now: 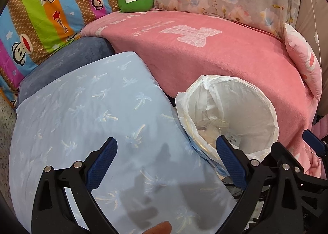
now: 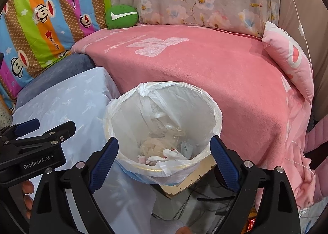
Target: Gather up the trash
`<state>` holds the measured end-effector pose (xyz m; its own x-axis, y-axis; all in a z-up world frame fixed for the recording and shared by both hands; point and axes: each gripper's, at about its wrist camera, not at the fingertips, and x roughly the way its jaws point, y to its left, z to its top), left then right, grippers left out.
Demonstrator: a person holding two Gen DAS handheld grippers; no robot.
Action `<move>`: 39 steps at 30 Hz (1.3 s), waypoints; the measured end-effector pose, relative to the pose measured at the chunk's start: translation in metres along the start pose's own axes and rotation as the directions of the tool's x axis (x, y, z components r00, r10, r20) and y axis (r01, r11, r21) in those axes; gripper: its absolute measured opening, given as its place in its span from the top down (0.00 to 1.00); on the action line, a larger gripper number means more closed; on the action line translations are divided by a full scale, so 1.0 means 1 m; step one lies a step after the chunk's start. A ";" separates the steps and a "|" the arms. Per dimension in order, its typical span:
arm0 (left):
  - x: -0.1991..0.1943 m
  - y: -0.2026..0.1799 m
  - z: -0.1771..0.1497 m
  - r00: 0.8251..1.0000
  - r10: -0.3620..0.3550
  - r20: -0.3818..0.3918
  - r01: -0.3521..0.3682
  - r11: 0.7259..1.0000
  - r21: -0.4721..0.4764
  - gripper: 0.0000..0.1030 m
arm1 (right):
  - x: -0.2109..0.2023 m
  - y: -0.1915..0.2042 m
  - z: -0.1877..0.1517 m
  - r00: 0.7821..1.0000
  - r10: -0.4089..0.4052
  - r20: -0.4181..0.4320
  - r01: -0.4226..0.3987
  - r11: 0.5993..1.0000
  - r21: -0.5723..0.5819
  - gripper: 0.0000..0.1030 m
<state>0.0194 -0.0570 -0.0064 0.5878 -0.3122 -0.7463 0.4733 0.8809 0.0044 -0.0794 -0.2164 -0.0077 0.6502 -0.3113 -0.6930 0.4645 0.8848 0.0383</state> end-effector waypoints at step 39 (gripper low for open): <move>0.000 -0.001 -0.013 0.997 0.071 -0.012 -0.071 0.997 -0.018 0.08 | -0.006 0.001 -0.010 1.000 -0.007 -0.018 0.007 1.000 -0.023 0.06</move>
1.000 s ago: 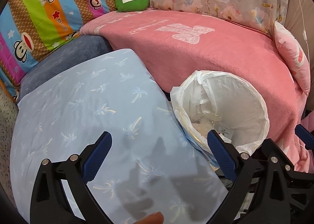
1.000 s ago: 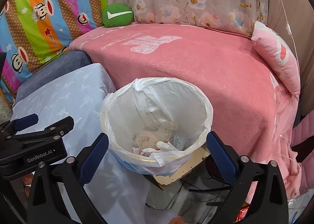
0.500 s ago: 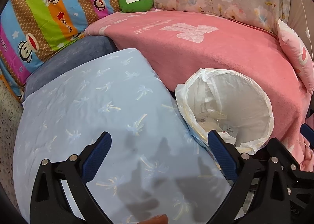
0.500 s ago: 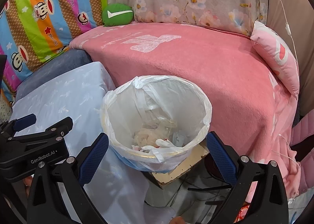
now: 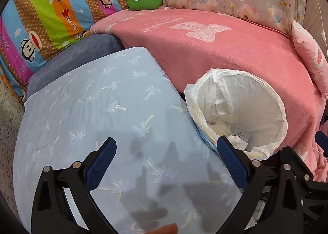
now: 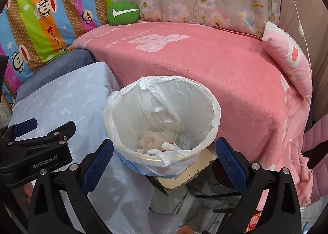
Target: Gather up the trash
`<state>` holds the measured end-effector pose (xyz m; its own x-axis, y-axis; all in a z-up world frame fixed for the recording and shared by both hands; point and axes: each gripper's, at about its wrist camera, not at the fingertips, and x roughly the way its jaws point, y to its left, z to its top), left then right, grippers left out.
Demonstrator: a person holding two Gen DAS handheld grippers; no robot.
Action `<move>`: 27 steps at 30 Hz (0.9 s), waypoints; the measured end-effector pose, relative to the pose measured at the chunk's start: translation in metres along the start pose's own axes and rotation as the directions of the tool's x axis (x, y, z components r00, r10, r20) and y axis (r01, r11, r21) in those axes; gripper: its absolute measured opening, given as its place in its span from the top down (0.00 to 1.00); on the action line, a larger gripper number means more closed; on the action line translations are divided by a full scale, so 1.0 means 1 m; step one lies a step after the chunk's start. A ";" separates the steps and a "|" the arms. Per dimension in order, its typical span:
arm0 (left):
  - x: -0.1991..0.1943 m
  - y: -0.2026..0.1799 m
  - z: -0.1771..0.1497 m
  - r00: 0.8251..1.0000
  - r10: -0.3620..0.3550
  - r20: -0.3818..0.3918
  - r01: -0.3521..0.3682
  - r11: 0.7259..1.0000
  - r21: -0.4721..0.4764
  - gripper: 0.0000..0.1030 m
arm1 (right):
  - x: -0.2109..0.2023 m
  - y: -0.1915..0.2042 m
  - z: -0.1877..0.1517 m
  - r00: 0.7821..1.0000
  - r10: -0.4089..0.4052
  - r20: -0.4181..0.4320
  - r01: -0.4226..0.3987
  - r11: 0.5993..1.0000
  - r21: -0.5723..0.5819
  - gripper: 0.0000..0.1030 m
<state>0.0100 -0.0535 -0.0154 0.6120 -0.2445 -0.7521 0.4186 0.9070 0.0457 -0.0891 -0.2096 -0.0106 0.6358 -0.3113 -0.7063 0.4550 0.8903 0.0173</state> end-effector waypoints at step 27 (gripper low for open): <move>-0.001 -0.005 -0.004 1.000 0.025 -0.012 -0.025 1.000 -0.005 0.08 | 0.002 -0.002 -0.001 1.000 -0.008 -0.018 0.007 1.000 -0.016 0.06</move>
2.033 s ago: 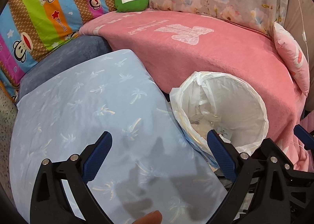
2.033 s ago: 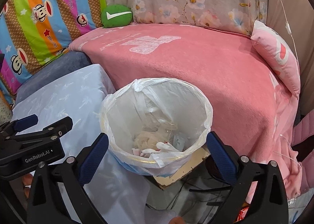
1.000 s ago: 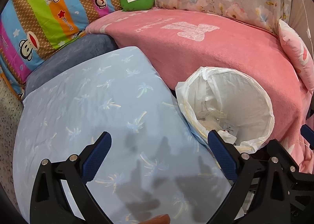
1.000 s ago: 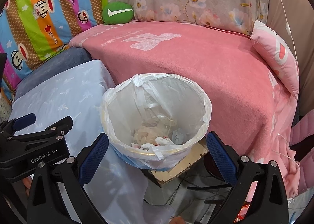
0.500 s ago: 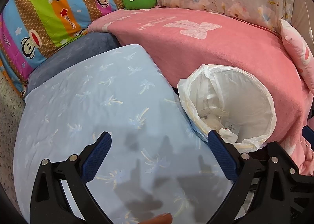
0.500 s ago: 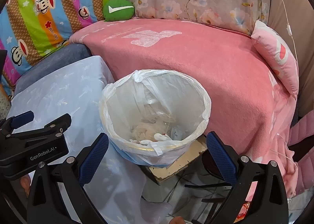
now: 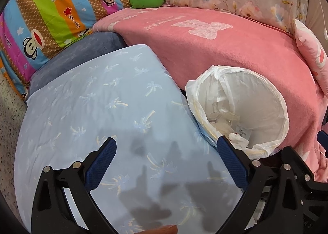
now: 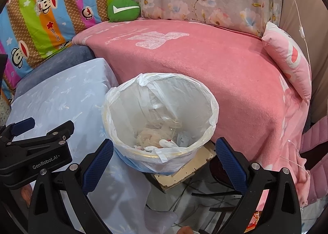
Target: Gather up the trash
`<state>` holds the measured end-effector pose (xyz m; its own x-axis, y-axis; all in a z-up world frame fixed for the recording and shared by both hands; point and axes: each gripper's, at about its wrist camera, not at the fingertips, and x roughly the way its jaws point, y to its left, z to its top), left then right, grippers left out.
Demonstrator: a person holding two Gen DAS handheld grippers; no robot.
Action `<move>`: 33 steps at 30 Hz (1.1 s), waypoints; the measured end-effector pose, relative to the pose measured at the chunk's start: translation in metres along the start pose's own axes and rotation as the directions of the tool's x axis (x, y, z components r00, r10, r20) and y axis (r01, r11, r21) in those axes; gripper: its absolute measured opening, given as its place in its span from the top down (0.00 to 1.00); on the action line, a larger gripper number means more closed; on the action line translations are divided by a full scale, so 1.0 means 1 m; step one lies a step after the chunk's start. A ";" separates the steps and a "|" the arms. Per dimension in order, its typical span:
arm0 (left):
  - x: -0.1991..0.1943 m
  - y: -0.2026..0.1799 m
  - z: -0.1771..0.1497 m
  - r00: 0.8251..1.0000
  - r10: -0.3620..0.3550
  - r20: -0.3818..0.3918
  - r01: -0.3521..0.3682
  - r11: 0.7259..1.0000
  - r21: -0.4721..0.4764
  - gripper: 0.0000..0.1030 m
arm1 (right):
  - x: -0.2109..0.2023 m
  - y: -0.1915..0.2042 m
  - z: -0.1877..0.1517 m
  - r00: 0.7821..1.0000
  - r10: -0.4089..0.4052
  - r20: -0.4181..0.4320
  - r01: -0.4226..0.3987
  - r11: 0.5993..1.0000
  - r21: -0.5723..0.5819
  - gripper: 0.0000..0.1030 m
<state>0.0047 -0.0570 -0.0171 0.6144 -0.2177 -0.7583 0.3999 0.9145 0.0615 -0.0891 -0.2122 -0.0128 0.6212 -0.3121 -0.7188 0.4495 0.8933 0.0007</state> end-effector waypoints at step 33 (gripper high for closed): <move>0.000 0.002 -0.007 1.000 0.020 -0.004 -0.020 1.000 -0.014 0.08 | -0.001 -0.002 -0.008 1.000 -0.008 -0.008 0.008 1.000 0.009 0.06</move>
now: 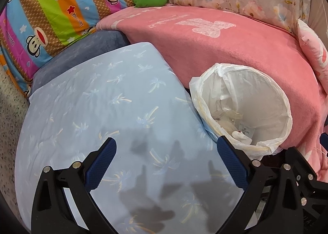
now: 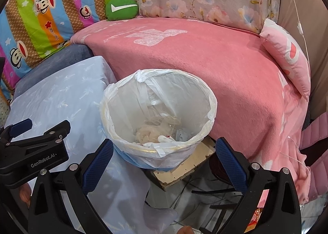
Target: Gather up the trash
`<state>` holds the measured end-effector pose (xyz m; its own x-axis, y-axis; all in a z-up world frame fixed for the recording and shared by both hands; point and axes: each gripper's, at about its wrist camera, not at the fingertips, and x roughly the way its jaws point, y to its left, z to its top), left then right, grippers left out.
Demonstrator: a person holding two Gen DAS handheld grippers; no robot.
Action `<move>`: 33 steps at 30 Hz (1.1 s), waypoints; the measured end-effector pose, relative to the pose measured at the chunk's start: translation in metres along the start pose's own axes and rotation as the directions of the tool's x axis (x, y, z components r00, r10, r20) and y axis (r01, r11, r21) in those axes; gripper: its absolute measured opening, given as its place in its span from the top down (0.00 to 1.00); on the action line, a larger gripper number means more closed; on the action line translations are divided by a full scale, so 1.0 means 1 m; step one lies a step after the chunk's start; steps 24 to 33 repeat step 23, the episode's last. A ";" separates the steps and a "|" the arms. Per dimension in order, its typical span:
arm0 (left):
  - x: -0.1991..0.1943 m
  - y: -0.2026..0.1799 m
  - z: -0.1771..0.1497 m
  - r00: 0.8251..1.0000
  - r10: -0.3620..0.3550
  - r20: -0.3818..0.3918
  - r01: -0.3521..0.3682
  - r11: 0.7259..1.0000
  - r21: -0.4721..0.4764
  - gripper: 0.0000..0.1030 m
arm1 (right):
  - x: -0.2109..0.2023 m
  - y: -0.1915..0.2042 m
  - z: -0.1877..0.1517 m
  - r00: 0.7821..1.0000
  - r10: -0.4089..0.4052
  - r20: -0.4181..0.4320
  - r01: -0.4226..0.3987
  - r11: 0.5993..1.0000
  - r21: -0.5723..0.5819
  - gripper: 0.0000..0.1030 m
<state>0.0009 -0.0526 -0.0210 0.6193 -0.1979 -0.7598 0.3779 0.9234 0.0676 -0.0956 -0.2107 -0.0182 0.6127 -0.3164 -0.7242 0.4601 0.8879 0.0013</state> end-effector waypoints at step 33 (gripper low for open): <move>-0.002 0.000 -0.004 1.000 0.002 -0.006 -0.002 1.000 -0.002 0.08 | -0.002 0.001 -0.001 1.000 0.002 0.002 -0.002 1.000 0.002 0.06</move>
